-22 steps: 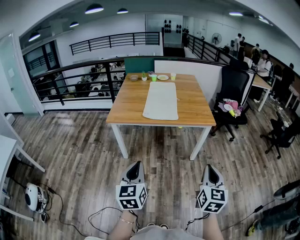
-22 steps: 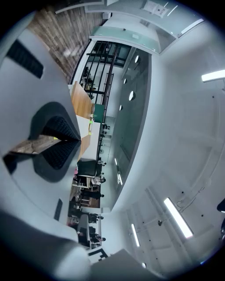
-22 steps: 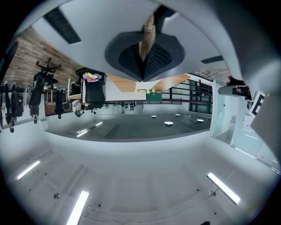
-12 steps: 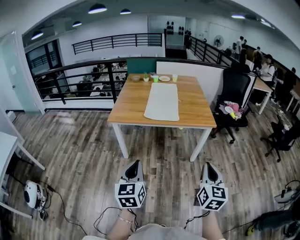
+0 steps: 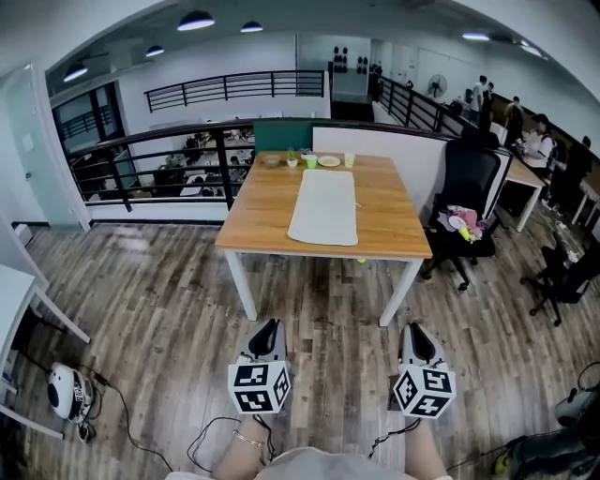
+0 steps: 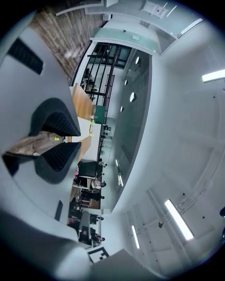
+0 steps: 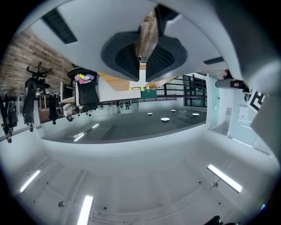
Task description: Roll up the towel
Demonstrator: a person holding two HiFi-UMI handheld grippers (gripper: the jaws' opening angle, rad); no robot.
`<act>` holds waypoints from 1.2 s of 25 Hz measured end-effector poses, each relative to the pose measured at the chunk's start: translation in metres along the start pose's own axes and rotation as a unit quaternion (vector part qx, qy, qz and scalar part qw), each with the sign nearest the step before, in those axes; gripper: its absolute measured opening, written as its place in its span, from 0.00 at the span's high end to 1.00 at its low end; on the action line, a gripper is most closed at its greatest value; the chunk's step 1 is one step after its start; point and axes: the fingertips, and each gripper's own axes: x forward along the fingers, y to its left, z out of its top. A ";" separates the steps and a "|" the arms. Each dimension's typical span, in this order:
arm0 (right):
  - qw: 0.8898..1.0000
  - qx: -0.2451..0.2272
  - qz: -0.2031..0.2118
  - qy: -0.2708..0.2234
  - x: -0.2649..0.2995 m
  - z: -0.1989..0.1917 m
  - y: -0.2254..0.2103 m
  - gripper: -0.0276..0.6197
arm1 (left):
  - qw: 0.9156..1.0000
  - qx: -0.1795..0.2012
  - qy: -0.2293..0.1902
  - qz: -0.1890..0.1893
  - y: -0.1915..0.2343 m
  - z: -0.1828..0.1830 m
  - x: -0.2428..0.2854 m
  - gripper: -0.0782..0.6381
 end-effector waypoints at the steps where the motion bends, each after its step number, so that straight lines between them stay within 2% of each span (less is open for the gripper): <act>1: 1.000 0.000 0.001 -0.001 0.000 0.001 0.000 0.88 | 1.000 0.000 -0.001 0.000 0.000 0.001 0.000 0.84; 3: 1.000 0.000 0.003 -0.004 0.000 0.002 0.000 0.85 | 1.000 0.001 -0.003 -0.002 -0.001 0.003 0.001 0.78; 8: 1.000 -0.007 0.019 -0.006 0.002 0.003 0.005 0.70 | 1.000 0.003 -0.007 -0.014 -0.004 0.004 0.003 0.61; 12: 0.999 -0.019 0.026 -0.008 0.005 0.004 0.010 0.49 | 1.000 0.000 -0.013 -0.019 -0.004 0.003 0.003 0.44; 15: 0.999 -0.024 0.027 -0.011 0.005 0.002 0.014 0.38 | 1.000 -0.002 -0.008 -0.023 -0.003 -0.002 0.002 0.34; 18: 0.999 -0.020 0.029 -0.018 0.006 0.002 0.017 0.25 | 1.000 -0.002 -0.002 -0.026 -0.003 -0.006 0.001 0.26; 21: 0.999 -0.019 0.028 -0.024 0.007 0.003 0.020 0.13 | 1.000 -0.003 -0.002 -0.024 0.001 -0.005 -0.002 0.22; 24: 0.999 -0.015 0.026 -0.027 0.007 0.001 0.026 0.08 | 1.000 -0.004 -0.007 -0.020 0.007 -0.004 -0.008 0.19; 30: 1.000 -0.001 0.020 -0.019 0.005 -0.011 0.034 0.08 | 1.000 -0.003 -0.007 -0.013 0.024 -0.007 -0.017 0.18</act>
